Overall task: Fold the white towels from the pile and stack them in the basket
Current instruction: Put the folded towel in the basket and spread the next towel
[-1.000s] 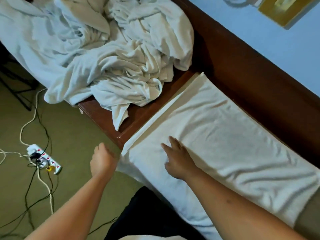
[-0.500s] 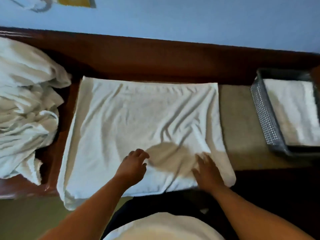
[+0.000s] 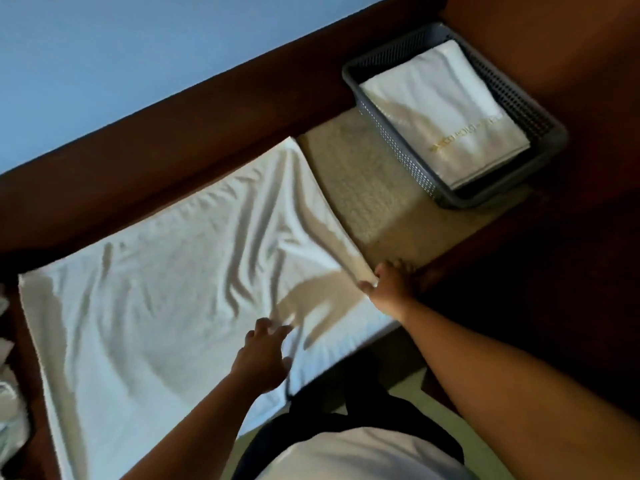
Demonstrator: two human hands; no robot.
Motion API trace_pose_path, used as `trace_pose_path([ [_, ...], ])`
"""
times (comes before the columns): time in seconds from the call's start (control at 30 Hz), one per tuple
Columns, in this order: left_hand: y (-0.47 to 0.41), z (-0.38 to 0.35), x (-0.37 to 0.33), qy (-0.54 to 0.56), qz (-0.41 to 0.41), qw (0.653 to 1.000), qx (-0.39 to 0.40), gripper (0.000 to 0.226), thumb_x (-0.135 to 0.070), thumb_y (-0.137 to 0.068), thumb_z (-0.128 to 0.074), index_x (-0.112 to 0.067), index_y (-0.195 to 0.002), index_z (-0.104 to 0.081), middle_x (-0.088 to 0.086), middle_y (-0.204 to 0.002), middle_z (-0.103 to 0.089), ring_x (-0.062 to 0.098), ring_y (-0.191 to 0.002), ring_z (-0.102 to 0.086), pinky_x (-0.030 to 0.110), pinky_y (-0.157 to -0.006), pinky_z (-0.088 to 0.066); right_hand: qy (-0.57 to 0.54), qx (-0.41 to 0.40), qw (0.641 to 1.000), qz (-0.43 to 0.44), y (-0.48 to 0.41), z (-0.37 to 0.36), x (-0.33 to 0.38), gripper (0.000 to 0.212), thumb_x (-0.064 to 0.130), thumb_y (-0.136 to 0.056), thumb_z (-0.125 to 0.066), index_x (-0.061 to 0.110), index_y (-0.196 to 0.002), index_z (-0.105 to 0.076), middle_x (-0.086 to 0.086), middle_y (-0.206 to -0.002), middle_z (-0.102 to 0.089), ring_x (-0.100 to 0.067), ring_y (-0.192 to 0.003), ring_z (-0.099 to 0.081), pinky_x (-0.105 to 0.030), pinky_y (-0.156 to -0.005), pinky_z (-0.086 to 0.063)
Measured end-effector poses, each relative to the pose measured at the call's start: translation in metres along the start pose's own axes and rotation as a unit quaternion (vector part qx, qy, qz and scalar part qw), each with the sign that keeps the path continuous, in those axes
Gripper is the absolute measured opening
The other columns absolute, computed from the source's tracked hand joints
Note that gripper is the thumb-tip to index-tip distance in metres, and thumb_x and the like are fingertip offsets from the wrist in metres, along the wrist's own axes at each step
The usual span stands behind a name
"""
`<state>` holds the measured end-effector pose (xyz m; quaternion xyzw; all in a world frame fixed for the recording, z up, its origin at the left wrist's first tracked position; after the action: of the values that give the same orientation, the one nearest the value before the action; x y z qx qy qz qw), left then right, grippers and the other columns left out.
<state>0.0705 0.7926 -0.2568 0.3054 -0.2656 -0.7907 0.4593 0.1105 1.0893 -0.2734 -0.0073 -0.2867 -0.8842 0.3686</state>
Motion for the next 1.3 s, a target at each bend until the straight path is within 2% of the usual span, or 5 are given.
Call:
trace_pose_path([
  [0.27,-0.005,0.009,-0.001,0.043,0.020,0.999,-0.004,0.058,-0.038,-0.096,-0.061,-0.039,-0.150,-0.040,0.004,-0.155,-0.023,0.026,-0.133,-0.042,0.038,-0.108,-0.044,-0.048,0.081,0.995,0.025,-0.010,-0.003,0.024,0.038,0.031,-0.091,-0.062,0.010,-0.122,-0.057,-0.015,-0.126,-0.061,-0.037,-0.116,-0.059,-0.038,-0.090,-0.049],
  [0.7,-0.008,0.011,-0.016,0.045,0.012,0.999,-0.005,0.062,-0.037,-0.096,-0.061,-0.036,-0.152,-0.035,0.001,-0.157,-0.021,0.024,-0.134,-0.042,0.036,-0.104,-0.046,-0.240,0.002,0.970,-0.042,-0.019,0.011,-0.034,0.032,0.016,-0.099,-0.060,-0.003,-0.125,-0.059,-0.023,-0.126,-0.063,-0.035,-0.121,-0.058,-0.034,-0.095,-0.043],
  [1.0,-0.007,0.004,-0.016,-0.163,-0.013,0.986,0.016,0.074,-0.052,-0.084,-0.072,-0.031,-0.145,-0.036,-0.002,-0.134,-0.048,0.022,-0.116,-0.055,0.035,-0.090,-0.051,-0.242,0.085,0.964,-0.077,0.019,-0.021,-0.072,0.059,0.028,-0.091,-0.071,0.002,-0.140,-0.051,-0.020,-0.136,-0.058,-0.033,-0.124,-0.057,-0.040,-0.101,-0.046],
  [1.1,-0.007,-0.005,-0.018,-0.236,-0.032,0.971,0.000,0.053,-0.047,-0.083,-0.072,-0.033,-0.131,-0.056,-0.006,-0.114,-0.065,0.020,-0.101,-0.065,0.031,-0.075,-0.048,-0.257,0.100,0.956,-0.100,0.022,-0.024,-0.088,0.059,0.023,-0.096,-0.065,0.000,-0.146,-0.044,-0.021,-0.144,-0.051,-0.033,-0.131,-0.051,-0.038,-0.106,-0.041],
  [1.3,-0.003,-0.010,-0.036,-0.245,-0.057,0.968,0.021,0.026,-0.030,-0.089,-0.048,-0.028,-0.111,-0.062,-0.004,-0.109,-0.069,0.018,-0.100,-0.066,0.028,-0.081,-0.049,-0.265,0.119,0.949,-0.124,0.022,-0.036,-0.091,0.051,0.032,-0.093,-0.065,0.006,-0.135,-0.057,-0.015,-0.134,-0.058,-0.032,-0.122,-0.057,-0.041,-0.101,-0.048],
])
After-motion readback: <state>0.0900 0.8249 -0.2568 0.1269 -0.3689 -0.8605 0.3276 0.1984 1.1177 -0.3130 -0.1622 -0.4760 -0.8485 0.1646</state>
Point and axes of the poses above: each hand's wrist, its own y-axis away from the middle knuckle, its own z-axis out of the back of the hand, x = y × z, the point moved 8 cm from there along -y, towards the middle knuckle
